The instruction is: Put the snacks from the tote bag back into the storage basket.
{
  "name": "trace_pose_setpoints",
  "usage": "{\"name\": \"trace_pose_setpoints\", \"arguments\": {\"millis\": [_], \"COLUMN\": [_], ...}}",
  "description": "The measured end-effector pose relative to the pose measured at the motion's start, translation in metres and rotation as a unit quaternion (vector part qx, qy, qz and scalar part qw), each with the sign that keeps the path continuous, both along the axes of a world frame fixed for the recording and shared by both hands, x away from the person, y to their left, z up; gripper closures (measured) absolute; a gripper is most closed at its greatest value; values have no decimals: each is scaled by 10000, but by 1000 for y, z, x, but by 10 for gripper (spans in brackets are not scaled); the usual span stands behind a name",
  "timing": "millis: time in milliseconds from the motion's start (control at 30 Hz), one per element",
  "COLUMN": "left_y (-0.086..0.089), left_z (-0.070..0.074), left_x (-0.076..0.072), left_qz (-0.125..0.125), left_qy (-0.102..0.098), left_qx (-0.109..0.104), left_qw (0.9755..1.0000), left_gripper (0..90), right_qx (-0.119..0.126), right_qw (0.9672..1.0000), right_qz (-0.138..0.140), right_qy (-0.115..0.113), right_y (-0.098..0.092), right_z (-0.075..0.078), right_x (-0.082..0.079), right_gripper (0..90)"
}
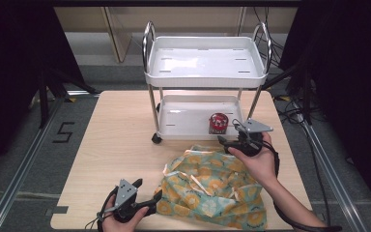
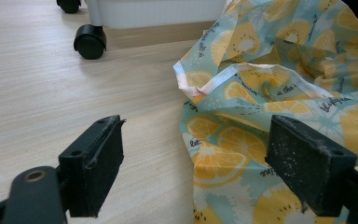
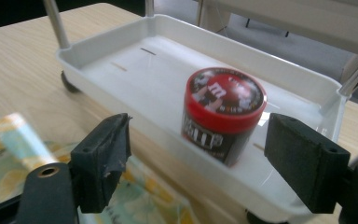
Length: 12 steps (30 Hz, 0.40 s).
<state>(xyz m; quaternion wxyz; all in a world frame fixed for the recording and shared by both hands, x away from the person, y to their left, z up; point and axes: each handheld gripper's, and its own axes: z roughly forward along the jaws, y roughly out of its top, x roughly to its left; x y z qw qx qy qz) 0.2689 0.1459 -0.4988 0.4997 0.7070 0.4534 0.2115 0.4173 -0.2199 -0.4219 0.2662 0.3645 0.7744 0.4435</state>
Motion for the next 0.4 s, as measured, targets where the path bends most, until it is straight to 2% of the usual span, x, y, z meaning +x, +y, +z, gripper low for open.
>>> {"name": "trace_pose_setpoints", "arguments": {"millis": [33, 67, 100, 133, 167, 200, 267, 300, 333, 367, 400], "left_y": [0, 0, 0, 1, 1, 1, 1, 1, 0, 0, 1], "left_z": [0, 0, 0, 1, 1, 1, 1, 1, 1, 1, 1], "left_x": [0, 0, 0, 0, -1, -1, 0, 0, 0, 0, 0], "left_qz": [2, 2, -1, -3, 18, 22, 32, 37, 39, 39, 24], "left_qy": [-3, -11, -11, -12, -8, -6, -6, -7, -20, -24, -41], "left_qx": [-2, 9, 15, 22, -2, 9, -1, -10, -34, -30, -17], "left_qw": [10000, 10000, 10000, 10000, 10000, 10000, 10000, 10000, 10000, 10000, 10000], "left_gripper": [185, 185, 185, 185, 185, 185, 185, 185, 185, 185, 185], "right_qx": [22, 66, -22, 55, 5, 14, 315, 289, 374, 305, 349], "right_qw": [10000, 10000, 10000, 10000, 9999, 9999, 9994, 9996, 9992, 9995, 9994], "right_qz": [-11, -49, 0, -61, -23, -4, -90, -74, -147, -67, -72], "right_qy": [-62, 47, -65, -1, -113, -105, 55, -23, 86, 25, -18], "right_y": [-1, -2, -7, -8, -12, -15, -20, -25, -26, -30, -31], "right_z": [-2, -3, -4, -5, -6, -7, -11, -13, -15, -17, -19], "right_x": [-3, -8, -11, -15, -16, -20, -29, -31, -35, -35, -35], "right_gripper": [233, 232, 229, 227, 227, 226, 226, 227, 228, 228, 228]}}
